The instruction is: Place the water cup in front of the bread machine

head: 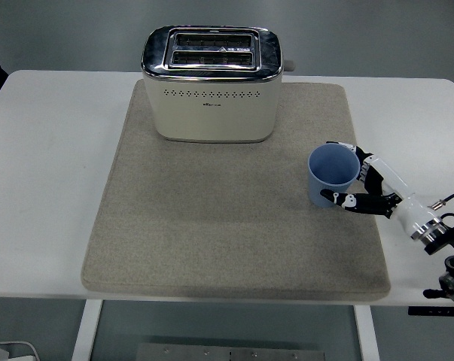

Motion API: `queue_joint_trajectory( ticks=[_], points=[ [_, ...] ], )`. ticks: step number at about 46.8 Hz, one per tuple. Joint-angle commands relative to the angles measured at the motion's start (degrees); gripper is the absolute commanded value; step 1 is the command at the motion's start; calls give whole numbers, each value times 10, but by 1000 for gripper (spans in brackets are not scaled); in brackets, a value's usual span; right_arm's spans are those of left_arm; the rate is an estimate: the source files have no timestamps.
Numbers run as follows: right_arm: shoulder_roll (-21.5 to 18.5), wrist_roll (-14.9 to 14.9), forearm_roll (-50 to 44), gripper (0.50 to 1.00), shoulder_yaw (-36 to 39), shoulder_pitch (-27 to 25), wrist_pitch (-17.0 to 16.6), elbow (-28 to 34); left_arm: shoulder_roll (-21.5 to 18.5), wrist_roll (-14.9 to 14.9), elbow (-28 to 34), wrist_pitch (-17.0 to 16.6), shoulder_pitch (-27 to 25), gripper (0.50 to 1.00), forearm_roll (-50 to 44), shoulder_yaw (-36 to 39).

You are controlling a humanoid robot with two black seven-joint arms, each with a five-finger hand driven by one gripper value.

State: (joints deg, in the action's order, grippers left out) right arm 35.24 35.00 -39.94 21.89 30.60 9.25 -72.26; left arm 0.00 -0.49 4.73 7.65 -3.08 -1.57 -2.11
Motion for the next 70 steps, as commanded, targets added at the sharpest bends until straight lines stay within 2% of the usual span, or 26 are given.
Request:
queue_joint_trajectory(
  ticks=[1,34,44,52,70],
  points=[
    [0,0,-5,500,0,3,1,1,0,0,0,0,0,1000,0,0],
    [-3,0,0,500,-1,38,-5,-2,0,0,0,0,0,1000,0,0],
    [-50,0,10,500,-31,93,-3,1,0,0,0,0,0,1000,0,0],
    [-104,0,23,500,-69,135,2,17,0,0,0,0,0,1000,0,0],
    [-232,0,27,500,-118,173,0,117,0,0,0,0,0,1000,0,0]
  ],
)
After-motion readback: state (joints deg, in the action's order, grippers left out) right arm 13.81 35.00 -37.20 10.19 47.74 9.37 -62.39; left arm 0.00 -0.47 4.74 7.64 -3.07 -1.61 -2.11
